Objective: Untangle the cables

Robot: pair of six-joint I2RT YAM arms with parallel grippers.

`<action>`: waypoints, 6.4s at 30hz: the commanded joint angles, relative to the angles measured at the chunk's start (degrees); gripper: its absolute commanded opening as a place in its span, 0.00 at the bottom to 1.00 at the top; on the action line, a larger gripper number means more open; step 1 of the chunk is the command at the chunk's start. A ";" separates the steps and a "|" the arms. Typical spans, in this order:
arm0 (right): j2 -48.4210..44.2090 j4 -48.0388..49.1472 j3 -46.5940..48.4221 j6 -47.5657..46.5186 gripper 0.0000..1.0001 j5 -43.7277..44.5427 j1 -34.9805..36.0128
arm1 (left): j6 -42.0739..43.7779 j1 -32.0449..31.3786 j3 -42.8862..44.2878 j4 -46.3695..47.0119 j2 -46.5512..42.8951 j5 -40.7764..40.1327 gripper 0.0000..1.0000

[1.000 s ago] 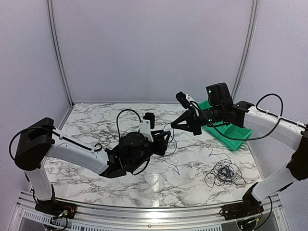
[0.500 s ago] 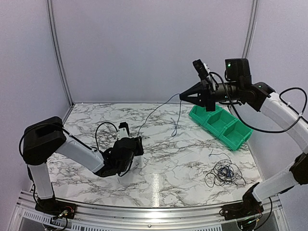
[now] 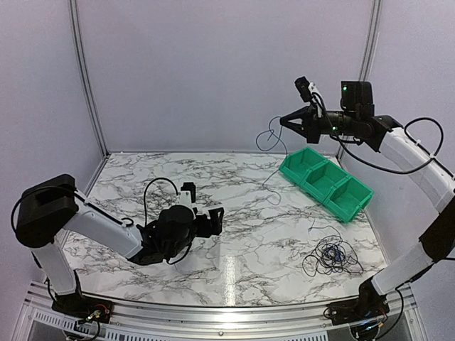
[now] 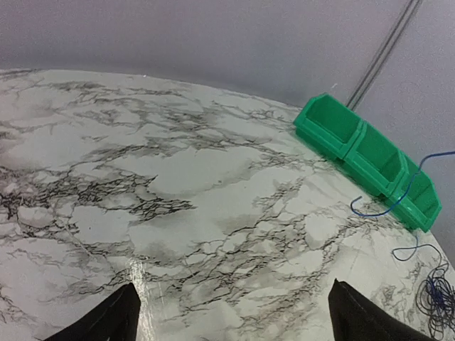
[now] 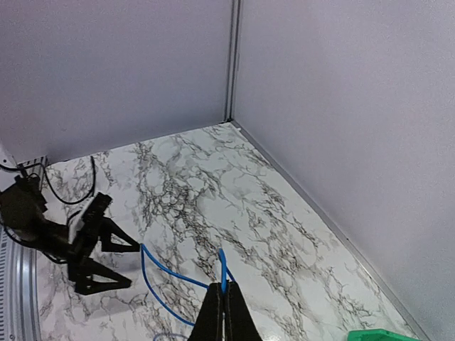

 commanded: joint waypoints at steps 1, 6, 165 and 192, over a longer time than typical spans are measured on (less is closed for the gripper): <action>1.01 5.14 -0.44 1.92 0.00 5.45 -2.57 | 6.24 -1.46 -2.25 -0.30 -9.04 4.86 0.99; 1.85 7.40 0.01 1.81 0.00 9.91 -4.83 | 5.37 -1.46 1.84 -16.94 -18.26 11.99 0.99; 7.90 -11.73 -17.10 -15.31 0.00 11.63 9.34 | 12.29 -5.95 12.05 -12.55 -8.75 14.64 0.81; 8.89 -6.20 -20.40 -12.19 0.00 7.55 11.46 | 3.85 -5.41 14.42 -14.24 0.61 8.39 0.18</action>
